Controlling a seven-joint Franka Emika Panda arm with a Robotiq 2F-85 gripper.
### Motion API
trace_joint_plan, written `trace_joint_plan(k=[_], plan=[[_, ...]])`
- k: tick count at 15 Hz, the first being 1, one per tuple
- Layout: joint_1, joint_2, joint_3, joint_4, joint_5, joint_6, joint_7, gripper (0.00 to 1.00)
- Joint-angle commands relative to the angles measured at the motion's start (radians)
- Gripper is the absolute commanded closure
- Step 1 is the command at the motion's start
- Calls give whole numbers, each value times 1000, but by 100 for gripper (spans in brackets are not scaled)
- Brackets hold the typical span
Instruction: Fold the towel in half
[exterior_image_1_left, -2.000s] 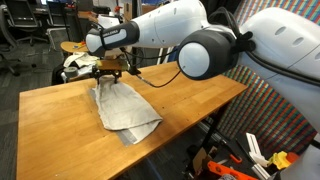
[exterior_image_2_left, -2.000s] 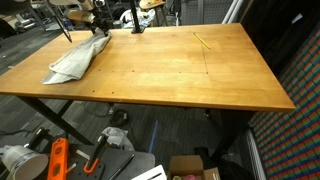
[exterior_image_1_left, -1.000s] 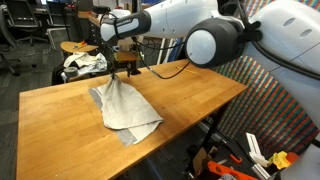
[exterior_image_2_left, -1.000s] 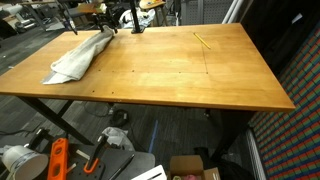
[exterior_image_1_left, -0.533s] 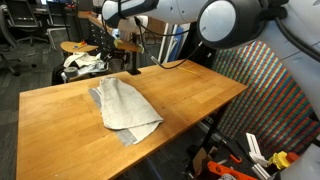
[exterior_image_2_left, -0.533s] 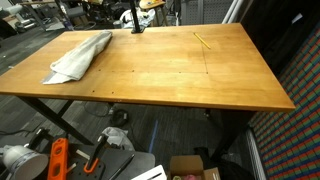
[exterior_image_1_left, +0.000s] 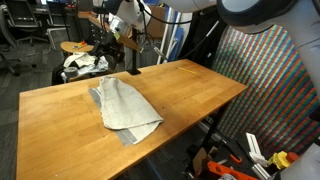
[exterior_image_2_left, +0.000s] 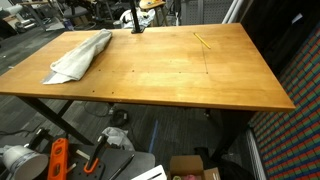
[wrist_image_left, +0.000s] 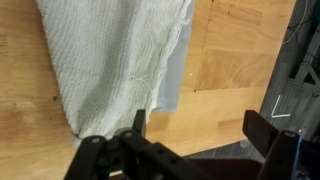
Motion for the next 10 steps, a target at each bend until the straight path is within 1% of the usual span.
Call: trace_joint_plan(k=[1,2,4,8,10], plan=[[-11,-106,-19,-156,-23,-69,-47,0],[-13,-112,-18,-182,-21,-88,-66,0],[-8,-126,-18,-238,-14,-76,-100,0],[-3,-145,-11,-355,7,53,-144,0],[6,-141,-17,-393,-17,99,-158,0]])
